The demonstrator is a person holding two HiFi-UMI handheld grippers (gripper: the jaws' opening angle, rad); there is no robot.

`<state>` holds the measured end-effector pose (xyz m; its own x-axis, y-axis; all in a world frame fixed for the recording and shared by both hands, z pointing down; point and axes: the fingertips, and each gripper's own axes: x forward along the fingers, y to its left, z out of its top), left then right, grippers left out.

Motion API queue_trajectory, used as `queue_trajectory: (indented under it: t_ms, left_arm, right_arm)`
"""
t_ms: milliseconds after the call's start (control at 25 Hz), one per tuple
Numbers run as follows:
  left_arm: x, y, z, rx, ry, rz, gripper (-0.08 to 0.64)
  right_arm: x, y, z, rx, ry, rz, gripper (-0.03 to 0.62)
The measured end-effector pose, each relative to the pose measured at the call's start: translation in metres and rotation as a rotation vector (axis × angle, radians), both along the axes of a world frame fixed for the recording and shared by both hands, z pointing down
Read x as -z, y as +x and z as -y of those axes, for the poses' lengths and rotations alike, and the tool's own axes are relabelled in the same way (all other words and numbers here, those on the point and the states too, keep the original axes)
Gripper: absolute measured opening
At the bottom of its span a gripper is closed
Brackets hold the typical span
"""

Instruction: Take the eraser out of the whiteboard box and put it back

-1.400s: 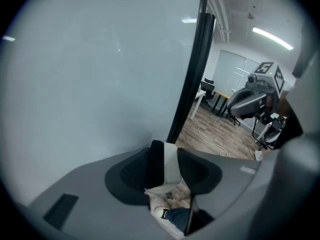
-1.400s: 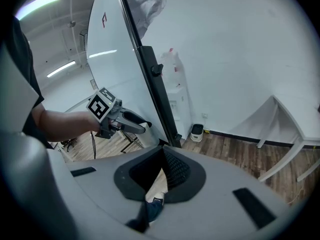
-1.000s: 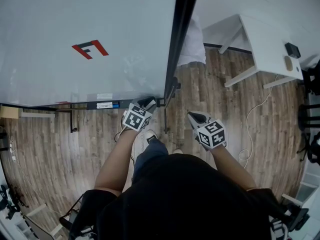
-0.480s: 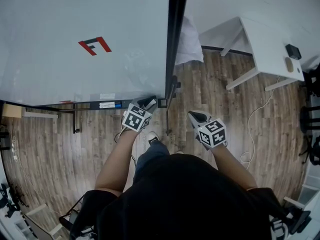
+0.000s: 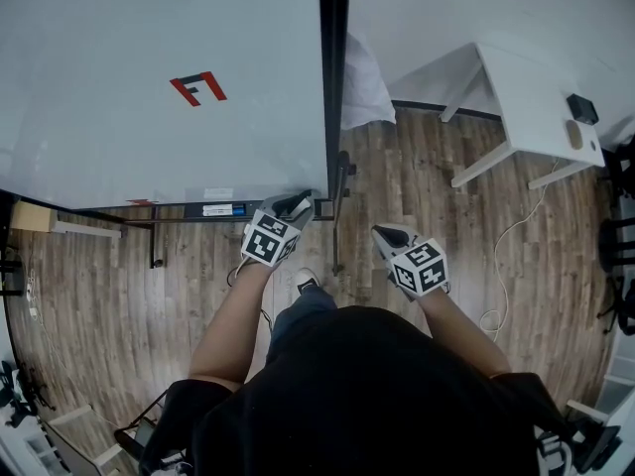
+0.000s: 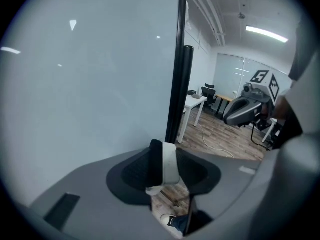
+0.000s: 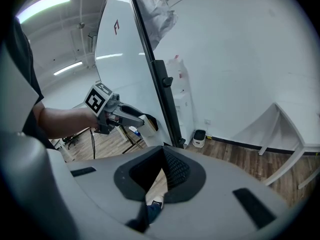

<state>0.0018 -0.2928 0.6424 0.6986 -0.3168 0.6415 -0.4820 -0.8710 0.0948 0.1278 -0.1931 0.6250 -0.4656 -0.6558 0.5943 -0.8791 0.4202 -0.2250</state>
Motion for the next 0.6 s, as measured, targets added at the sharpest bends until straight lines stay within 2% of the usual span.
queue_trajectory:
  t_ms: [600]
  left_arm:
    - [0.035, -0.004, -0.013, 0.053, 0.069, -0.008, 0.163]
  right_arm:
    - [0.019, 0.019, -0.01, 0.005, 0.046, -0.005, -0.006]
